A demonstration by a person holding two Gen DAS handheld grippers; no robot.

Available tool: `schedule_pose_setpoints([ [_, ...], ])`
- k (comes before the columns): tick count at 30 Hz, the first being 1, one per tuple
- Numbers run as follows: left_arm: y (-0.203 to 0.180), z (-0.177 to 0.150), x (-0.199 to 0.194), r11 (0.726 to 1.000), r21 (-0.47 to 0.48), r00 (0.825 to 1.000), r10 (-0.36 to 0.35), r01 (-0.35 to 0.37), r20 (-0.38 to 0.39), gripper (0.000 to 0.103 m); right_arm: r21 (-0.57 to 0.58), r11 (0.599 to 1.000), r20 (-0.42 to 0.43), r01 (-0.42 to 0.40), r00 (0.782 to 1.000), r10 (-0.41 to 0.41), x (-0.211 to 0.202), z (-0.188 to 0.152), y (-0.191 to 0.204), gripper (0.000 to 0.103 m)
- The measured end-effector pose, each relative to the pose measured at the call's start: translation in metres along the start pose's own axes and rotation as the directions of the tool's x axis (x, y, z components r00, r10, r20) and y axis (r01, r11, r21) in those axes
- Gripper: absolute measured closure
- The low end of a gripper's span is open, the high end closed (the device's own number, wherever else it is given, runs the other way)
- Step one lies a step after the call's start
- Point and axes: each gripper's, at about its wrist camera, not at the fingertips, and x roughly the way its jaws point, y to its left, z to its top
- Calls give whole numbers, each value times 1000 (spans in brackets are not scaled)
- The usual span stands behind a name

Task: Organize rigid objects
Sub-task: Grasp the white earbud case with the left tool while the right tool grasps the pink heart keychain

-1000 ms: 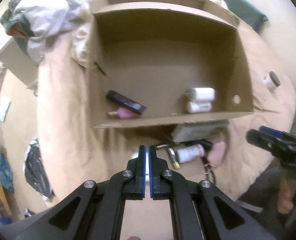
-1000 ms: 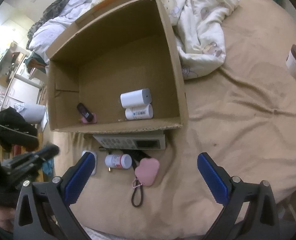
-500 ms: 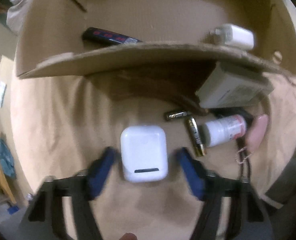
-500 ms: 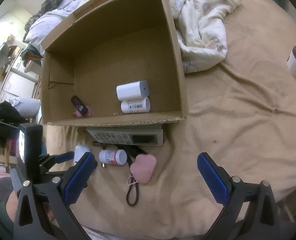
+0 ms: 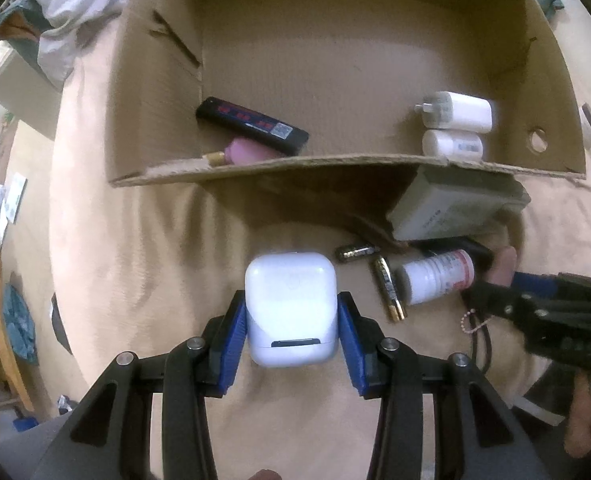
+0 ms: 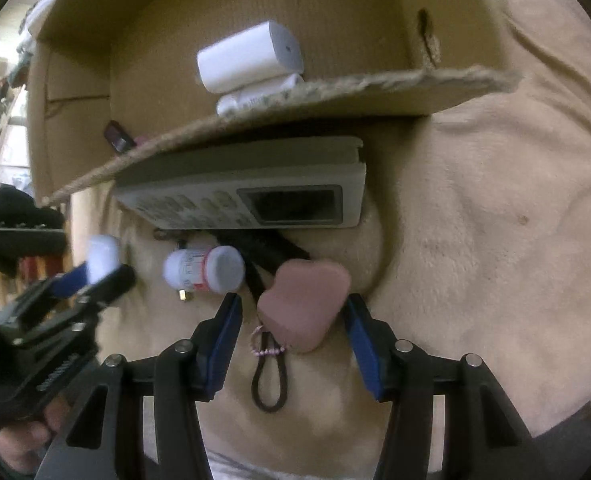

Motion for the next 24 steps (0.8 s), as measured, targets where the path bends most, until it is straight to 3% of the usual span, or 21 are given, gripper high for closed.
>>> schedule_pose_setpoints([
  [1, 1, 1, -1, 1000, -4, 1000, 3, -3, 3, 63, -10, 999, 14, 33, 999, -33, -1, -1, 2, 60],
  [9, 21, -1, -12, 999, -36, 999, 19, -18, 35, 63, -86, 994, 68, 72, 995, -66, -18, -20, 18, 62],
  [14, 30, -15, -30, 997, -72, 997, 19, -14, 74, 63, -142, 986, 155, 87, 986, -65, -59, -37, 30, 62],
  [24, 35, -19, -94, 995, -93, 982, -3, 21, 188, 63, -202, 979, 346, 17, 937, 55, -150, -54, 43, 63],
])
